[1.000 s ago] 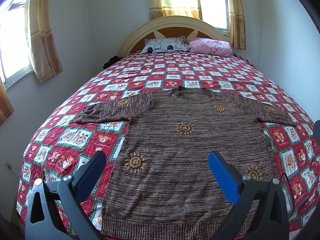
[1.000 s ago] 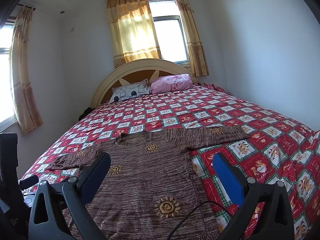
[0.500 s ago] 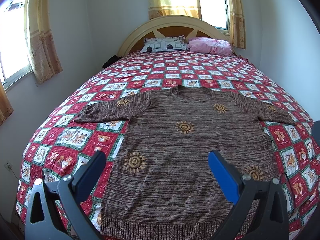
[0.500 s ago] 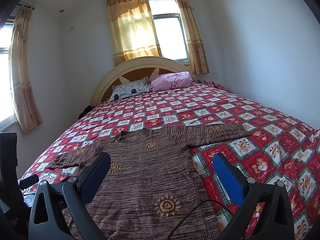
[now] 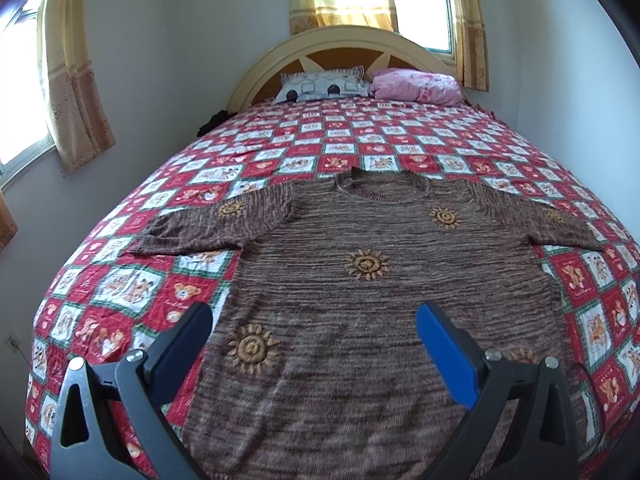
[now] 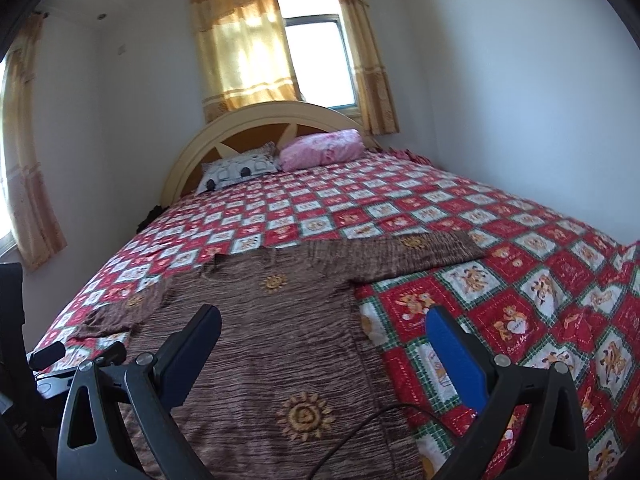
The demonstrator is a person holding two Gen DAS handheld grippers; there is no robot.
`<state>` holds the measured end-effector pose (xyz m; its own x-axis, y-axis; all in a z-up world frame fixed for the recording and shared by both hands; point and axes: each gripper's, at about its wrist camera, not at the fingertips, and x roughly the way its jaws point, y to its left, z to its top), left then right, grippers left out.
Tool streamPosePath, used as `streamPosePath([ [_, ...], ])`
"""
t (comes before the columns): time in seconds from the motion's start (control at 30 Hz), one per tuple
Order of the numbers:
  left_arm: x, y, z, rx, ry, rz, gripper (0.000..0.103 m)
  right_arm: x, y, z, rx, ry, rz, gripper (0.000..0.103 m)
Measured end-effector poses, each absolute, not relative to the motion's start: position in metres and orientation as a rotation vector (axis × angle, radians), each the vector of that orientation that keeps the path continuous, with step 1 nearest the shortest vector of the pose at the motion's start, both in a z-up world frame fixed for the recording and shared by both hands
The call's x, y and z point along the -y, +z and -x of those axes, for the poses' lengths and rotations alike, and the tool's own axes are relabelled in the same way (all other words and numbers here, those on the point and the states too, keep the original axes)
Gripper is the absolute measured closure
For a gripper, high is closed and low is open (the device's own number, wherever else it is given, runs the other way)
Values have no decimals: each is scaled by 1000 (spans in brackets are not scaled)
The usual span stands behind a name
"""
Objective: Fold small clothes
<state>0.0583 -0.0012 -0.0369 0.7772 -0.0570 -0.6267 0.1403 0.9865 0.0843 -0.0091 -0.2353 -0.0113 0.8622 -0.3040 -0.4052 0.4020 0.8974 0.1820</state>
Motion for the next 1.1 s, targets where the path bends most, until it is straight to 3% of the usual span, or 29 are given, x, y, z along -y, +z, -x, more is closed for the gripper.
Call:
streamPosePath([
  [0.47, 27, -51, -132, -708, -111, -153, 0, 305, -24, -40, -453, -460, -272, 1],
  [0.7, 6, -72, -174, -671, -33, -180, 0, 397, -26, -54, -447, -567, -324, 2],
  [0.77, -3, -82, -188, -691, 3, -187, 0, 439, -31, -62, -472, -584, -381, 8],
  [0.83, -12, -94, -197, -725, 24, -161, 0, 482, -38, -64, -511, -593, -467, 29],
  [0.97, -21, -116, -203, -775, 46, -114, 0, 554, -63, -69, -595, -593, -648, 34],
  [1.07, -20, -120, -206, -800, 36, -101, 0, 573, -80, -89, -635, -601, -635, 34],
  [1.1, -20, -120, -205, -797, 36, -99, 0, 577, -84, -95, -650, -604, -609, 39],
])
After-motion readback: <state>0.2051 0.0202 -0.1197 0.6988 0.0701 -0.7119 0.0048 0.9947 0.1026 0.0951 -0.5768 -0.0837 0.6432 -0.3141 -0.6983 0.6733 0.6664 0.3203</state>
